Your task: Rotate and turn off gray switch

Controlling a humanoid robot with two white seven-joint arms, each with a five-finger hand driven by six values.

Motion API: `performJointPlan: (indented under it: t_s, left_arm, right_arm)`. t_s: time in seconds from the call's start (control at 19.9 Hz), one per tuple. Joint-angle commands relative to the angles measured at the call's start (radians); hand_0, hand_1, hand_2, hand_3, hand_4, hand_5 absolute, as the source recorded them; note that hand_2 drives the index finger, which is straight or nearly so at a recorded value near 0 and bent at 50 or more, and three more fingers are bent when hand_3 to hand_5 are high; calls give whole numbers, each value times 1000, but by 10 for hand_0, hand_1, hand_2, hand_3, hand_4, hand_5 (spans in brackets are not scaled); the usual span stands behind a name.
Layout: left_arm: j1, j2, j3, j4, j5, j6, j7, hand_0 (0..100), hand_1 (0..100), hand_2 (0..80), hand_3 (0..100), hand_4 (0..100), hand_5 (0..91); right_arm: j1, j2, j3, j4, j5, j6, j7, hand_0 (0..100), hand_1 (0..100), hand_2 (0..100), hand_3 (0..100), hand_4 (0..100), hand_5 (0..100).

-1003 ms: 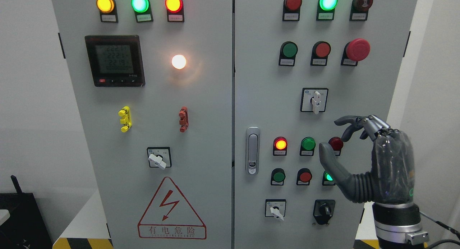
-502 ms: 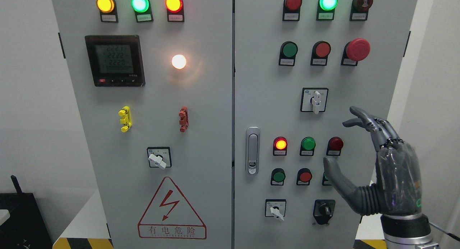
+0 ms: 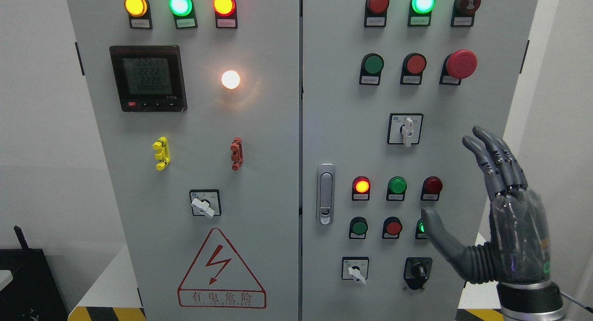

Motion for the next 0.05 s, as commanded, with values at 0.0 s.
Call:
performJointPlan:
  t_s: [0.0]
  left_arm:
    - [-9, 0, 8, -26, 20, 0, 0, 120, 389, 0, 0, 0, 0]
  right_arm:
    - [3, 3, -6, -10, 0, 1, 7, 252, 290, 50, 20, 0, 0]
